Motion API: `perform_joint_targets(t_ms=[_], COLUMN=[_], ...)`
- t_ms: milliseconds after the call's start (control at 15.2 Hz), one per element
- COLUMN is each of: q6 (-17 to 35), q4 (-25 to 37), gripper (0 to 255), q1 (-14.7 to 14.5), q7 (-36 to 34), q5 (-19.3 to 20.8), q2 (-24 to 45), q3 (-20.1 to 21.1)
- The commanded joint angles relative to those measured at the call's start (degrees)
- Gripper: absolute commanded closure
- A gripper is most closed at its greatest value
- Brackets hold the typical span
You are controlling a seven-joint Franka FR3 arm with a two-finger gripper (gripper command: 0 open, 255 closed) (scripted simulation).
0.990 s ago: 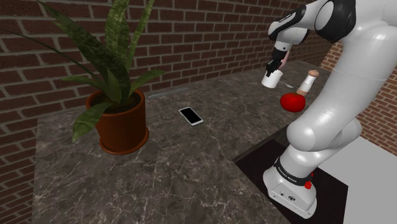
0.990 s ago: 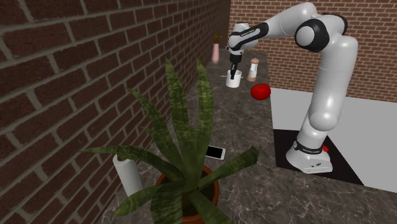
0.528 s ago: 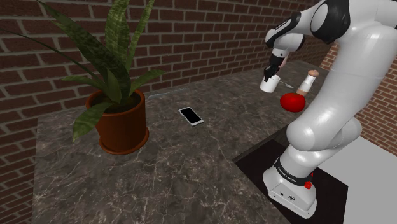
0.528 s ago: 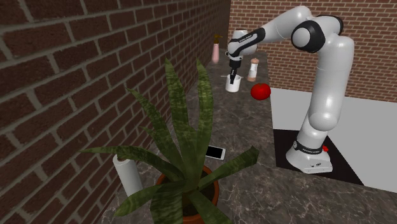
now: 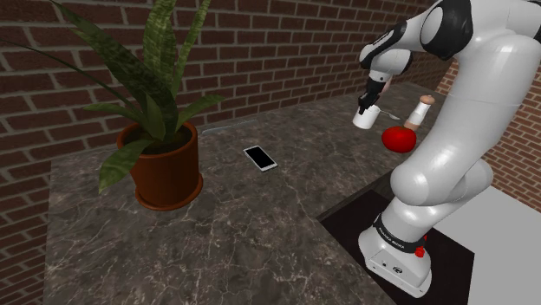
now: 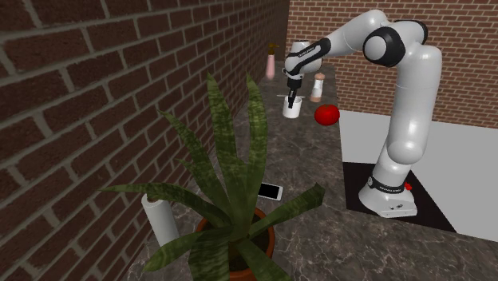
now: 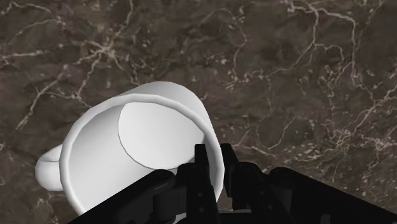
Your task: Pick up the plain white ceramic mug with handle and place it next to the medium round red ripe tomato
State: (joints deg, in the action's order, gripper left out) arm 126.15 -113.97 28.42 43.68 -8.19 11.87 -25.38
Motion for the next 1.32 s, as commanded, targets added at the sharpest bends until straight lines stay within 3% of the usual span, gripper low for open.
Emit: perform_joint_targets(t_ms=[0, 66, 132, 462, 726, 1254], q6=[0.02, 0.02, 0.02, 0.02, -6.41, -6.41], q4=[0.01, 0.01, 0.02, 0.01, 3.39, 3.39], gripper=[255, 255, 0, 0, 0, 0], q1=[0.00, 0.00, 0.00, 0.00, -0.40, -0.39], q7=[0.00, 0.00, 0.00, 0.00, -1.45, -1.45], q5=[-0.01, -0.01, -0.01, 0.00, 2.17, 2.17], q2=[0.00, 0.00, 0.00, 0.00, -3.46, -3.47], q3=[0.00, 0.00, 0.00, 0.00, -0.54, -0.53])
